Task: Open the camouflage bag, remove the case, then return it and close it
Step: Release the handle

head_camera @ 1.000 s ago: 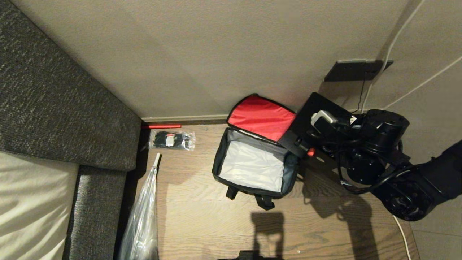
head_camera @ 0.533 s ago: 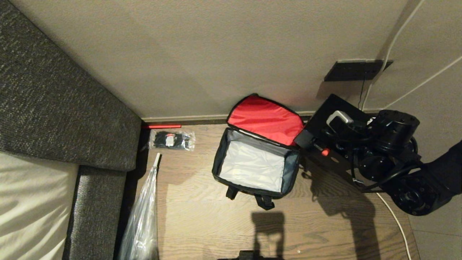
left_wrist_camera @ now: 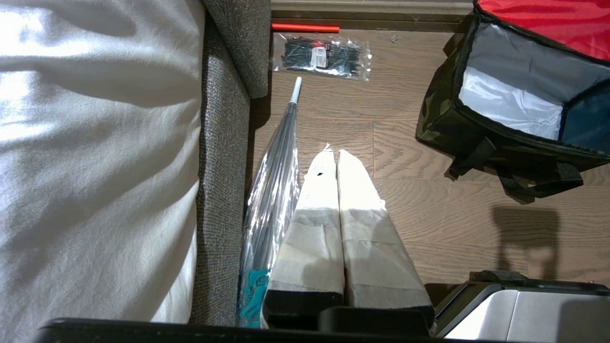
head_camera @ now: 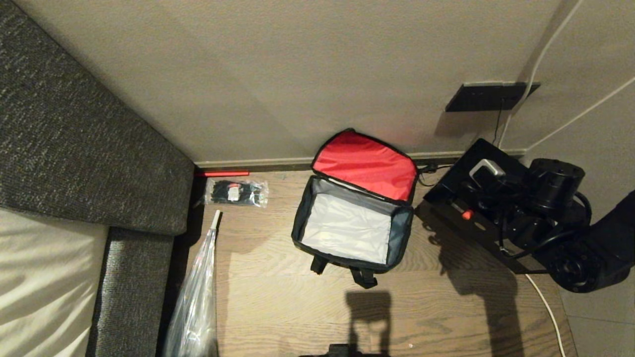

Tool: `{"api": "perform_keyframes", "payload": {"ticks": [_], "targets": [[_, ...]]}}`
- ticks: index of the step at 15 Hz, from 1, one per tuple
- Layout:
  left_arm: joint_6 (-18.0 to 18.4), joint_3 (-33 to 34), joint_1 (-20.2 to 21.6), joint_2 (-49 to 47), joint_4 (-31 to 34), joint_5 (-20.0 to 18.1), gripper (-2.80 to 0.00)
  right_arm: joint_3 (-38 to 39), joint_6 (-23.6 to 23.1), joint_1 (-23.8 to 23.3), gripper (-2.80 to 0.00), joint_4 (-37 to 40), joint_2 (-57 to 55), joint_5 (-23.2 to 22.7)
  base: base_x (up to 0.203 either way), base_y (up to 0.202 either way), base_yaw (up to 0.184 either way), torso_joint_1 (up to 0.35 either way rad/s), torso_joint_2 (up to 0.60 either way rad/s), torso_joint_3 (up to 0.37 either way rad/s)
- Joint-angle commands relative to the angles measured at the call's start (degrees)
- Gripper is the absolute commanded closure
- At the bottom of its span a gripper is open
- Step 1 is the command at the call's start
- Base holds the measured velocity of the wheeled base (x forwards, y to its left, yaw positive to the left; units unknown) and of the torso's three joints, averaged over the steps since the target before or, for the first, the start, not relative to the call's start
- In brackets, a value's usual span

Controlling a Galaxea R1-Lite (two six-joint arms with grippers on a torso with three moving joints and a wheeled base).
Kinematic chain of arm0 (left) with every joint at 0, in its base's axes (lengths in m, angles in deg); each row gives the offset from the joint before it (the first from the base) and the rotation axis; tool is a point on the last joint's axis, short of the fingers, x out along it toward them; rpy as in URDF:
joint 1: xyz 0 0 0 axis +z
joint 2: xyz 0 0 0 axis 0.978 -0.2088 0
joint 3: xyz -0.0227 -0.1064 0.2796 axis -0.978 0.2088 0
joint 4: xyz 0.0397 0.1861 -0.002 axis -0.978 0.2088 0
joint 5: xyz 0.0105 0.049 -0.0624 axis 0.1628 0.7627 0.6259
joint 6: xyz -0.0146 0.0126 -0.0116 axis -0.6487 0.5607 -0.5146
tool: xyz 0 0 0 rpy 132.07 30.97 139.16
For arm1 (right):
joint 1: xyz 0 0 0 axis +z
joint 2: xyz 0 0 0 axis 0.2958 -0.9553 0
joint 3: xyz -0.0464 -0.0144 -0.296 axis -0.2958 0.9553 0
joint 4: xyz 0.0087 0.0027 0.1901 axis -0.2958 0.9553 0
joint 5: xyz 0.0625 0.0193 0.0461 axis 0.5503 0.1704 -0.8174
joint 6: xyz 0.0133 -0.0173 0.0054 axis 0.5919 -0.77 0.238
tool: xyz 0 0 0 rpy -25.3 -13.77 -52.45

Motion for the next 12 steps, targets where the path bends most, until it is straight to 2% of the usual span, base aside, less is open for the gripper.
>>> {"api": "perform_keyframes", "payload": {"ticks": [1, 4, 12], "targets": [[-0.02, 0.18, 0.02, 0.11, 0.00, 0.02, 0.00, -0.10, 0.03, -0.74, 0.00, -0.44, -1.46, 0.23, 0.000, 0.000, 0.000, 0.000, 0.00, 0.000], [-0.02, 0.18, 0.09, 0.11, 0.00, 0.02, 0.00, -0.08, 2.29, -3.64, 0.00, -0.70, -5.66, 0.15, 0.000, 0.000, 0.000, 0.000, 0.00, 0.000], [-0.02, 0.18, 0.02, 0.11, 0.00, 0.02, 0.00, -1.08, 6.75, -6.60, 0.00, -1.70, -14.64, 0.08, 0.000, 0.000, 0.000, 0.000, 0.00, 0.000]]}}
